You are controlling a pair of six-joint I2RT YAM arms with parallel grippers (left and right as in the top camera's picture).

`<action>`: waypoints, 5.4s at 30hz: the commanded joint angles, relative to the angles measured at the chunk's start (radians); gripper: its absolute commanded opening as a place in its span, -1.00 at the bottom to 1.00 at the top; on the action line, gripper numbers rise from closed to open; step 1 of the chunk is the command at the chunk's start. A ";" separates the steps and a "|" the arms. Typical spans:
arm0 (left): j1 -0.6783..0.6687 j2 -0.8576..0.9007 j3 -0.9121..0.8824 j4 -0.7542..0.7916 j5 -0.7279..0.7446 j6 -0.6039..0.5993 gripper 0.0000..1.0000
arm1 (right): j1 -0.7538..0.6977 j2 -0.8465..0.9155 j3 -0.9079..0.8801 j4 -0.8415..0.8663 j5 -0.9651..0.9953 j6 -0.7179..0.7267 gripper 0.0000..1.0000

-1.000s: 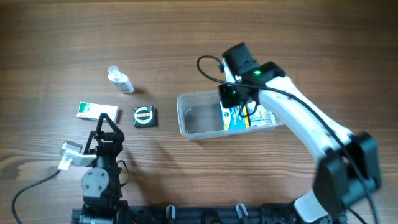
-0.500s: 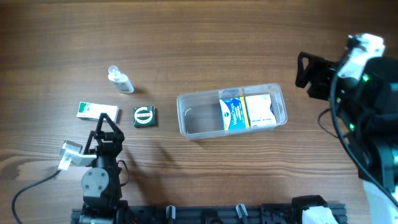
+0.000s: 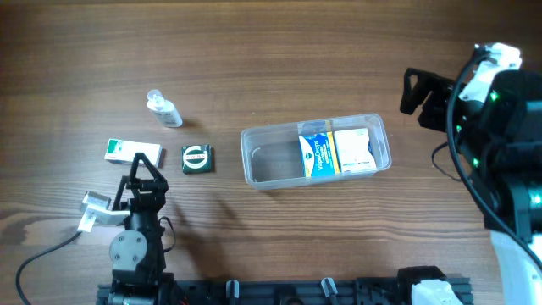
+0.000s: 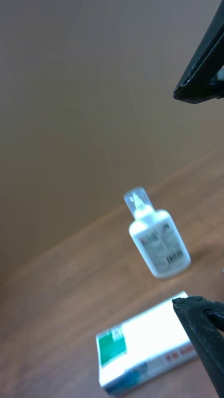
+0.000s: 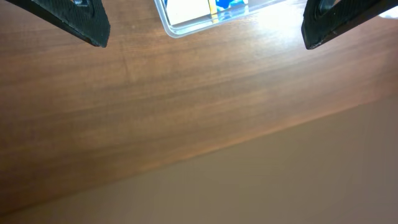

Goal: Pack container

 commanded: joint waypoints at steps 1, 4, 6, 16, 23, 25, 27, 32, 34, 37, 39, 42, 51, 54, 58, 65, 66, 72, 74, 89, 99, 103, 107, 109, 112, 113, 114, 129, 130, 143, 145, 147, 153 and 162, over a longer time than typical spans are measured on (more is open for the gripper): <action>0.007 -0.007 -0.003 0.022 0.011 -0.006 1.00 | -0.004 0.059 0.001 -0.045 -0.005 0.007 1.00; 0.007 -0.007 -0.003 -0.033 0.096 -0.004 1.00 | -0.004 0.097 0.001 -0.063 -0.005 0.007 0.99; 0.007 -0.006 -0.002 -0.069 0.145 0.072 0.99 | -0.004 0.101 0.001 -0.050 -0.005 0.003 1.00; 0.007 0.101 0.167 -0.433 0.168 0.181 0.99 | -0.004 -0.264 0.002 0.029 -0.002 -0.098 0.99; 0.008 0.460 0.535 -0.562 -0.002 0.228 0.99 | -0.004 -0.409 0.002 0.005 -0.001 -0.097 1.00; 0.008 0.586 0.687 -0.632 -0.072 0.329 0.99 | -0.004 -0.406 0.001 -0.025 -0.001 -0.097 0.99; 0.008 0.731 0.859 -0.718 -0.174 0.433 1.00 | -0.004 -0.402 0.001 -0.077 -0.001 -0.098 0.99; 0.007 0.882 0.986 -0.751 -0.119 0.523 1.00 | -0.004 -0.398 -0.001 -0.156 0.014 -0.099 0.99; 0.007 0.898 0.986 -0.751 -0.037 0.523 0.99 | -0.004 -0.398 -0.001 -0.156 0.014 -0.099 1.00; 0.007 0.912 0.986 -0.751 -0.016 0.523 0.99 | -0.004 -0.398 -0.001 -0.159 0.014 -0.099 0.99; 0.007 0.912 0.986 -0.751 0.017 0.522 0.99 | -0.004 -0.397 -0.001 -0.159 0.014 -0.099 0.99; 0.021 0.948 0.986 -0.826 -0.058 0.304 0.99 | -0.004 -0.395 -0.001 -0.175 0.014 -0.099 0.99; 0.204 1.230 0.986 -0.893 0.043 -0.032 1.00 | -0.004 -0.395 -0.001 -0.251 0.014 -0.099 0.99; 0.287 1.324 0.986 -0.836 0.140 -0.032 1.00 | -0.004 -0.395 -0.001 -0.270 0.014 -0.100 0.99; 0.386 1.459 0.986 -0.730 0.294 0.018 1.00 | -0.004 -0.395 -0.001 -0.286 0.014 -0.099 0.99; 0.407 1.646 0.986 -0.590 0.360 0.045 0.94 | -0.004 -0.395 -0.001 -0.286 0.014 -0.099 0.99; 0.407 1.658 0.986 -0.574 0.360 0.068 0.93 | -0.004 -0.395 -0.001 -0.286 0.014 -0.099 1.00; 0.407 1.738 0.986 -0.520 0.341 0.089 0.84 | -0.004 -0.395 -0.001 -0.286 0.014 -0.099 1.00; 0.407 1.758 0.986 -0.517 0.332 0.089 0.79 | -0.004 -0.395 -0.001 -0.286 0.014 -0.099 0.99; 0.409 1.797 1.003 -0.620 0.326 0.228 -0.07 | -0.004 -0.395 -0.001 -0.286 0.014 -0.099 1.00; 0.348 1.527 1.233 -1.040 0.388 0.386 -0.34 | -0.004 -0.395 -0.001 -0.286 0.014 -0.099 0.99; 0.159 1.339 1.237 -1.017 0.469 0.433 -0.30 | -0.004 -0.395 -0.001 -0.286 0.014 -0.099 0.99; -0.143 1.248 1.236 -0.915 0.447 0.428 -0.32 | -0.004 -0.395 -0.001 -0.286 0.014 -0.100 1.00; -0.294 1.258 1.236 -0.832 0.361 0.425 -0.32 | -0.004 -0.395 -0.001 -0.286 0.014 -0.100 1.00; -0.467 1.319 1.236 -0.724 0.283 0.425 -0.31 | -0.004 -0.395 -0.001 -0.286 0.014 -0.099 1.00; -0.504 1.347 1.236 -0.694 0.283 0.425 -0.31 | -0.004 -0.395 -0.001 -0.286 0.014 -0.099 1.00; -0.543 1.386 1.236 -0.657 0.283 0.425 -0.30 | -0.004 -0.395 -0.001 -0.286 0.014 -0.099 0.99; -0.644 1.699 1.236 -0.536 0.296 0.716 -0.16 | -0.004 -0.395 -0.001 -0.286 0.014 -0.099 0.99; -0.644 1.699 1.236 -0.547 0.296 0.784 -0.15 | -0.004 -0.395 -0.001 -0.286 0.014 -0.099 0.99; -0.644 1.699 1.236 -0.635 0.296 1.611 -0.72 | -0.004 -0.395 -0.001 -0.286 0.014 -0.100 0.99; -0.644 1.700 1.236 -0.635 0.296 1.653 -0.63 | -0.004 -0.395 -0.001 -0.286 0.014 -0.099 1.00; -0.644 1.704 1.236 -0.636 0.301 1.687 -0.38 | -0.004 -0.395 -0.001 -0.286 0.014 -0.099 0.99; -0.644 1.761 1.236 -0.642 0.318 1.717 -0.31 | -0.004 -0.395 -0.001 -0.286 0.014 -0.099 0.99; -0.644 1.854 1.236 -0.597 0.276 1.738 0.30 | -0.004 -0.395 -0.001 -0.286 0.014 -0.099 0.99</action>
